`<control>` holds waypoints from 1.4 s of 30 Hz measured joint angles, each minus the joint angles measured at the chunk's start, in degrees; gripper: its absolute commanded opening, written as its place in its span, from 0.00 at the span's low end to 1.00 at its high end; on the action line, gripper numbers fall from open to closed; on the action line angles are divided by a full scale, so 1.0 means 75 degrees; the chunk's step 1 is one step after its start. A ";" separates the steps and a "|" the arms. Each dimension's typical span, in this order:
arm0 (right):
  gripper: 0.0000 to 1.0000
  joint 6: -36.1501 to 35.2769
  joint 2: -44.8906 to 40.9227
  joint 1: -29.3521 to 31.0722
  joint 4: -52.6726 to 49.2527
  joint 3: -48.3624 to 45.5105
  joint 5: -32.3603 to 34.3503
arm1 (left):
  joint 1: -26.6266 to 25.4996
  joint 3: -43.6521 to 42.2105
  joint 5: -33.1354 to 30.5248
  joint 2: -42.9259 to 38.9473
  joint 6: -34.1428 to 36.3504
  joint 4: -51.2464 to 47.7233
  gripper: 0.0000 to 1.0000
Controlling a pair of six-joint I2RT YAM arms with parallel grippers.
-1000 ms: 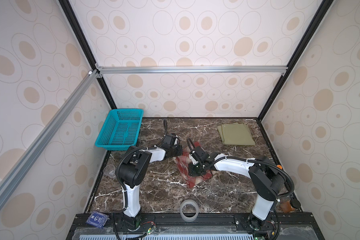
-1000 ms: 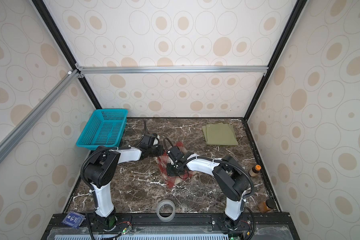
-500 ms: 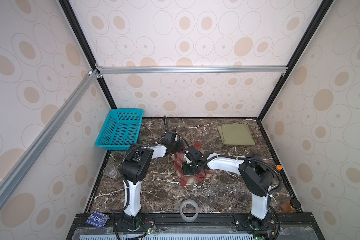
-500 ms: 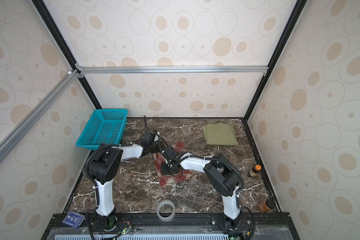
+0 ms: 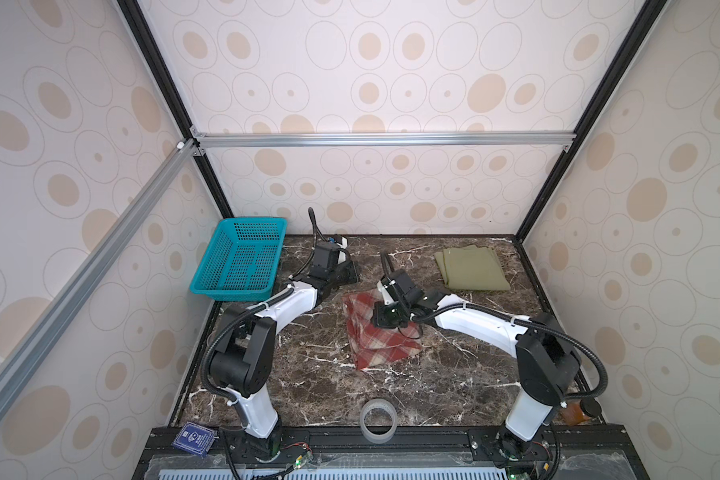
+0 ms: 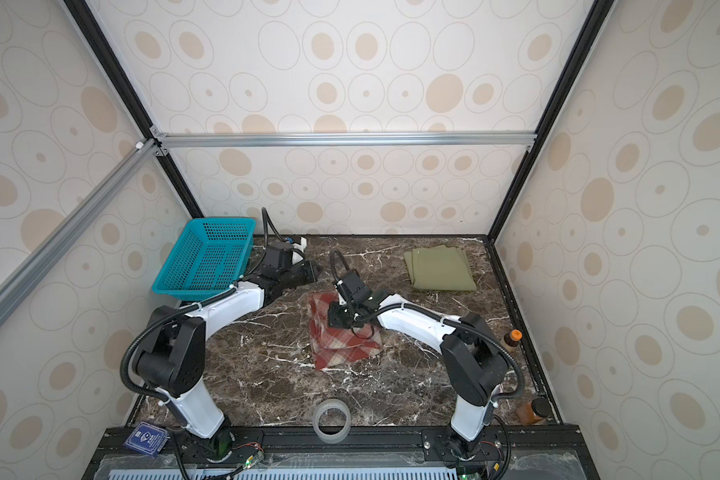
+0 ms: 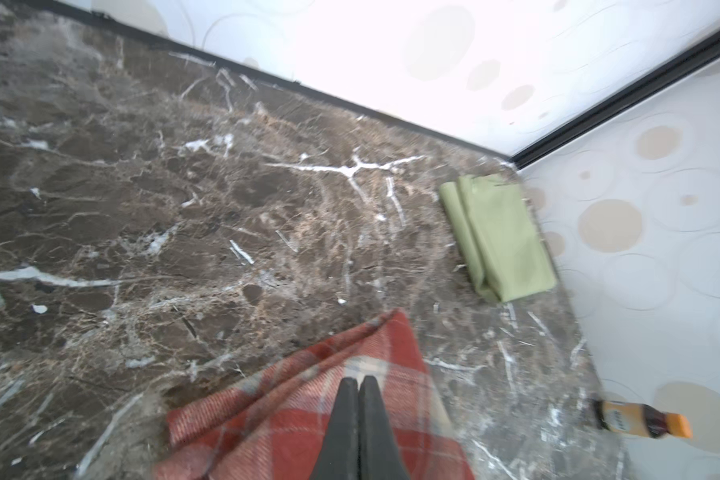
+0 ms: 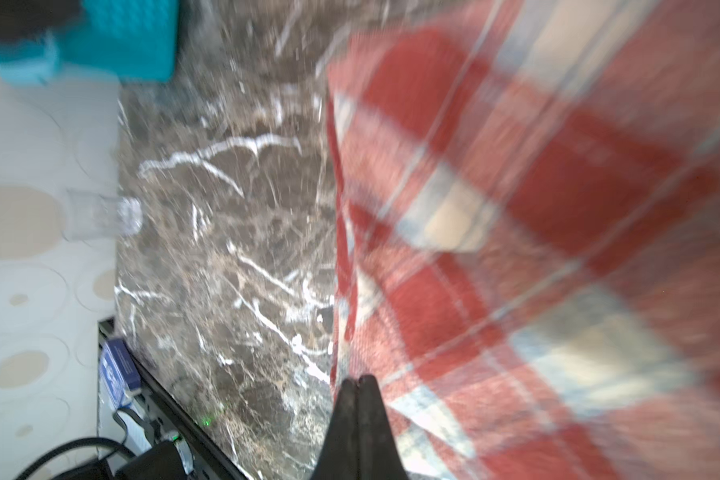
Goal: Fold and stack the skirts
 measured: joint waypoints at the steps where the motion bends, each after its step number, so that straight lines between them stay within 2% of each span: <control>1: 0.01 -0.0085 -0.0064 -0.0178 -0.0006 0.0009 -0.0003 | 0.0000 -0.0154 0.0020 -0.0172 -0.0041 0.0015 0.02; 5: 0.01 -0.0460 -0.0044 -0.0842 -0.0061 0.0082 -0.0035 | -0.0079 -0.0947 0.0029 -0.0746 -0.0210 0.0009 0.02; 9: 0.01 -0.0997 0.0408 -0.1326 -0.0213 0.0662 -0.0061 | -0.0358 -0.1731 -0.0061 -0.1151 -0.0408 -0.0070 0.02; 15: 0.02 -0.1792 0.1364 -0.1469 -0.0341 0.1623 -0.0061 | -0.1128 -0.2413 -0.0201 -0.1343 -0.0699 -0.0099 0.02; 21: 0.01 -0.2174 0.2282 -0.1472 -0.0469 0.2186 -0.0172 | -0.1568 -0.2847 -0.0219 -0.1201 -0.0979 0.0067 0.01; 34: 0.00 -0.2232 0.2903 -0.1728 -0.0437 0.2145 -0.0157 | -0.1614 -0.3261 -0.0131 -0.0472 -0.1064 0.0449 0.00; 42: 0.00 -0.2192 0.2856 -0.1865 0.0099 0.1457 -0.0117 | -0.1451 -0.3279 -0.0146 -0.0353 -0.0944 0.0475 0.00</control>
